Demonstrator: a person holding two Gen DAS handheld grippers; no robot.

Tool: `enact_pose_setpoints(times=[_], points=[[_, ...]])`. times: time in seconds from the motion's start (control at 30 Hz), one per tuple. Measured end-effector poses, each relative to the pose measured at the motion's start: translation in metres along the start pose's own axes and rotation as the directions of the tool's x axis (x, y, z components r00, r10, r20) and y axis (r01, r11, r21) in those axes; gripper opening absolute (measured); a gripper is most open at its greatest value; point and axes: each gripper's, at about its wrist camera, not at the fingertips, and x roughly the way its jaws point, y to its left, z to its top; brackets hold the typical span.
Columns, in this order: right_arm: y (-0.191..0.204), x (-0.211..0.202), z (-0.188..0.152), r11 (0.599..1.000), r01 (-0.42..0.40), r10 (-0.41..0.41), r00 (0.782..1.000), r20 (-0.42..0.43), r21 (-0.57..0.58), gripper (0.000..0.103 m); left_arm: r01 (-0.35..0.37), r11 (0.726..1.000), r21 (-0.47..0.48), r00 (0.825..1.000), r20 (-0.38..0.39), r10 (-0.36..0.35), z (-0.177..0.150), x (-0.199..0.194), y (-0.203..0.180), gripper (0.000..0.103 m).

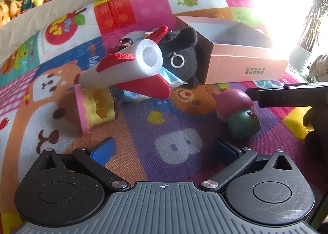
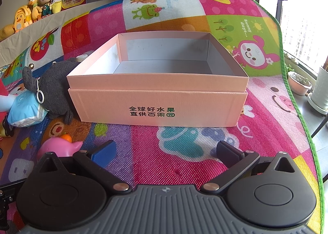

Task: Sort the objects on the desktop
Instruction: 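Move the left tool toward the black plush while the right tool approaches the pink-and-teal figure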

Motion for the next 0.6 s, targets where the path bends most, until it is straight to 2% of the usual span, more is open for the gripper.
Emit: enact_pose_setpoints(times=[0.17, 0.27, 0.47, 0.6], points=[[0.0, -0.001, 0.003, 1.0, -0.01, 0.009, 1.0, -0.029, -0.016, 0.103, 0.02, 0.999, -0.05, 1.0, 0.015, -0.019, 0.002, -0.003, 0.007, 0.103], [0.002, -0.001, 0.004, 1.0, -0.007, 0.006, 0.999, -0.041, -0.019, 0.103, 0.005, 0.998, -0.064, 1.0, 0.028, -0.003, 0.005, -0.004, 0.01, 0.103], [0.006, -0.001, 0.007, 1.0, -0.005, 0.004, 0.998, -0.067, -0.024, 0.103, -0.046, 0.999, 0.023, 0.997, 0.068, 0.044, 0.017, -0.001, 0.014, 0.103], [0.006, 0.001, 0.008, 0.999, -0.007, 0.004, 0.997, -0.079, -0.034, 0.103, -0.128, 0.988, 0.09, 0.986, 0.123, 0.117, 0.036, 0.013, 0.02, 0.103]])
